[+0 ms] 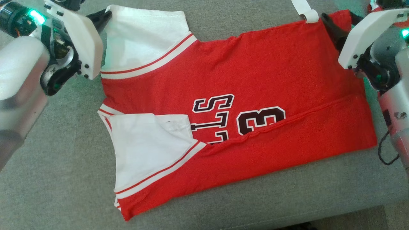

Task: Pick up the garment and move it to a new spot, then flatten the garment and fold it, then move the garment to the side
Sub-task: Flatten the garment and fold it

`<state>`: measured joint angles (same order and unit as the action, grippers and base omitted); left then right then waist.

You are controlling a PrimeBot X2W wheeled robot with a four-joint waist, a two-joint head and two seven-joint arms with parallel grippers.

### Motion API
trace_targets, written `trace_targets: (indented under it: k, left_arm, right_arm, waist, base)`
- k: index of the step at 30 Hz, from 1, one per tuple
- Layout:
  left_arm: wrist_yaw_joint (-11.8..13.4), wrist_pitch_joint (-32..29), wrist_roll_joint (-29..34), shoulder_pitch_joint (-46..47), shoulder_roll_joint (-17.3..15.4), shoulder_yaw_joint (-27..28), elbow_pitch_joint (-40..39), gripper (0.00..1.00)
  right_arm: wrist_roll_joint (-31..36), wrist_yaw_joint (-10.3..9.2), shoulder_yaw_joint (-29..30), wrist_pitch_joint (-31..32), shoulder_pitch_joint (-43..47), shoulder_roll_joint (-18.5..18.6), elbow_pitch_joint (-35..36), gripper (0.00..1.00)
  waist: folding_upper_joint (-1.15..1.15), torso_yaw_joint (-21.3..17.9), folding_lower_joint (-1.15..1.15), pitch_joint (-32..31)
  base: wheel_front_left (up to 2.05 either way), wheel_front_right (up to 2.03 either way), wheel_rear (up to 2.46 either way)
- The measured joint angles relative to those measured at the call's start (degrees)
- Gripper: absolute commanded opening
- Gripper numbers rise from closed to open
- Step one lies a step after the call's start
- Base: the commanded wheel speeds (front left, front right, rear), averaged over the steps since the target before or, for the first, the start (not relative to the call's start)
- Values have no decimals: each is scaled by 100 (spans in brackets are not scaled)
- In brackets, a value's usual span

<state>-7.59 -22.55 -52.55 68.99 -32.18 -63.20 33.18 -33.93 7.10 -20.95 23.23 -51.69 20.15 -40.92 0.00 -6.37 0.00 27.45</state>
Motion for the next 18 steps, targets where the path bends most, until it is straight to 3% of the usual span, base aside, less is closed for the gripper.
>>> trace_targets:
  k: [6, 7, 10, 11, 18]
  left_arm:
    - [0, 104, -124, 73, -29, -200, 38, 0]
    - [0, 113, -151, 108, -32, -226, 52, 0]
    - [0, 199, -180, 202, -43, -318, 92, 0]
    - [0, 208, -193, 229, -44, -354, 107, 0]
    - [0, 311, -275, 248, -55, -543, 212, 0]
  right_arm:
    - [-135, 0, -200, -274, -238, 13, -302, 99]
    - [-147, 0, -243, -298, -268, 14, -338, 84]
    - [-192, 0, -334, -365, -355, 24, -437, 11]
    - [-198, 0, -369, -365, -381, 31, -482, 0]
    - [-290, 0, -616, -457, -444, 86, -644, 0]
  waist:
    - [0, 34, 0, 59]
    - [0, 35, 0, 65]
    - [0, 32, 0, 77]
    - [0, 32, 0, 79]
    - [0, 40, 0, 90]
  base:
    - [0, 0, 0]
    - [0, 0, 0]
    - [0, 0, 0]
    - [0, 0, 0]
    - [0, 0, 0]
